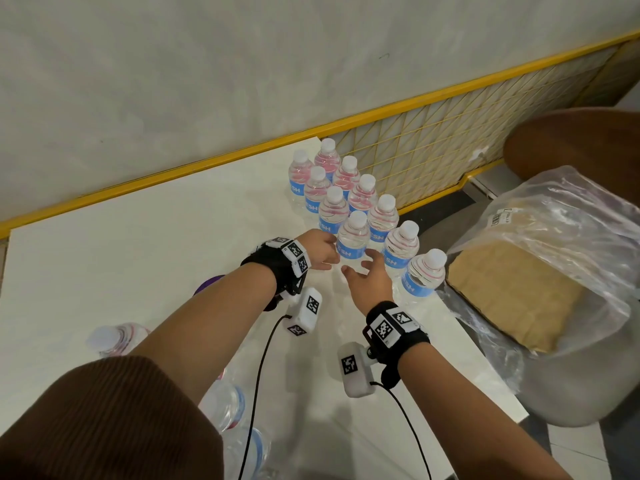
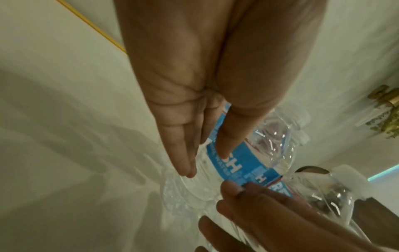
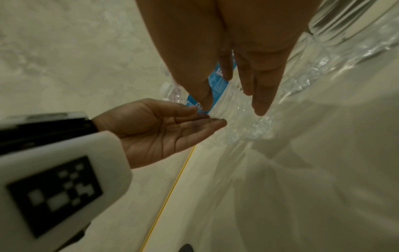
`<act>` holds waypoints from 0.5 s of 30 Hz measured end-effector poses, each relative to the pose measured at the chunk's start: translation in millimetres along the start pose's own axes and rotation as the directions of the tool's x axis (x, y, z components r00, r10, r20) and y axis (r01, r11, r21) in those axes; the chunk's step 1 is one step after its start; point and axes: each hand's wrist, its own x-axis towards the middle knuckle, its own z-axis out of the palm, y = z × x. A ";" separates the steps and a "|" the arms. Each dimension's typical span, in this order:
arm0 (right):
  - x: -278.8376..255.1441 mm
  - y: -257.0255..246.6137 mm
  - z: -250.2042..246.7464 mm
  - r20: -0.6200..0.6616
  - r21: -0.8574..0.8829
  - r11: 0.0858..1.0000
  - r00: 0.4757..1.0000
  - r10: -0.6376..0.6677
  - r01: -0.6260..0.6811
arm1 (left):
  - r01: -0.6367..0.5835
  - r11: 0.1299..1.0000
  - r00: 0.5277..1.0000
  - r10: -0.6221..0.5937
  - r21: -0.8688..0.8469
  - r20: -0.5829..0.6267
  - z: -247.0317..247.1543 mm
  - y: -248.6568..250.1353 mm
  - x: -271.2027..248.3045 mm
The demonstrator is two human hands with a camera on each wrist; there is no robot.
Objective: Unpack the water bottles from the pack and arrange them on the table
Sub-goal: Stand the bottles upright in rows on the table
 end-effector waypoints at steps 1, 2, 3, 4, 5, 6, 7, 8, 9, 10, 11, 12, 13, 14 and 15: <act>-0.9 0.2 0.8 0.014 0.036 0.999 1.000 0.015 -0.016 | 0.010 0.996 0.999 -0.005 0.090 -0.047 -3.1 0.7 0.9; -2.0 0.3 2.1 0.028 0.074 0.997 0.999 0.026 -0.028 | 0.076 0.986 0.993 -0.089 0.149 0.080 -14.9 9.8 -6.5; -2.6 0.6 3.9 0.041 0.116 0.993 0.999 0.034 -0.038 | 0.182 0.975 0.975 -0.196 0.124 0.106 -17.0 16.1 -8.2; -3.6 1.2 5.8 0.057 0.155 0.987 0.998 0.038 -0.047 | 0.336 0.942 0.940 -0.336 0.007 0.057 -19.5 28.4 -17.0; -4.6 1.6 7.2 0.075 0.183 0.982 0.996 0.039 -0.052 | 0.470 0.863 0.883 -0.461 -0.185 0.091 -21.8 34.2 -21.0; -5.9 1.8 8.0 0.091 0.197 0.979 0.995 0.037 -0.054 | 0.539 0.776 0.837 -0.538 -0.328 0.104 -23.1 37.6 -25.2; -7.3 2.2 8.3 0.104 0.197 0.979 0.994 0.035 -0.055 | 0.533 0.739 0.828 -0.556 -0.413 0.073 -19.2 33.2 -21.6; -8.6 2.7 8.0 0.116 0.192 0.980 0.993 0.035 -0.057 | 0.484 0.797 0.863 -0.503 -0.361 0.045 -20.2 31.1 -24.6; -9.7 3.3 7.8 0.126 0.188 0.981 0.992 0.031 -0.054 | 0.443 0.825 0.862 -0.499 -0.352 -0.085 -20.0 27.9 -26.8; -10.7 3.5 8.1 0.133 0.187 0.981 0.991 0.023 -0.048 | 0.413 0.807 0.855 -0.503 -0.422 -0.124 -19.0 27.3 -28.2; -11.5 3.5 8.9 0.136 0.185 0.982 0.991 0.013 -0.038 | 0.428 0.785 0.844 -0.525 -0.448 -0.112 -15.8 23.1 -23.9; -12.4 3.6 10.1 0.135 0.181 0.983 0.991 0.001 -0.025 | 0.405 0.678 0.807 -0.581 -0.613 -0.109 -18.5 25.1 -24.0; -12.9 3.4 11.7 0.127 0.175 0.985 0.992 -0.014 -0.008 | 0.366 0.631 0.803 -0.585 -0.684 -0.110 -19.8 28.0 -22.4; -13.5 3.7 13.3 0.120 0.167 0.986 0.992 -0.026 0.006 | 0.328 0.625 0.818 -0.563 -0.708 -0.118 -20.5 30.5 -23.0; -14.2 4.1 14.8 0.118 0.161 0.987 0.992 -0.032 0.013 | 0.285 0.574 0.806 -0.576 -0.768 -0.132 -18.7 28.4 -20.5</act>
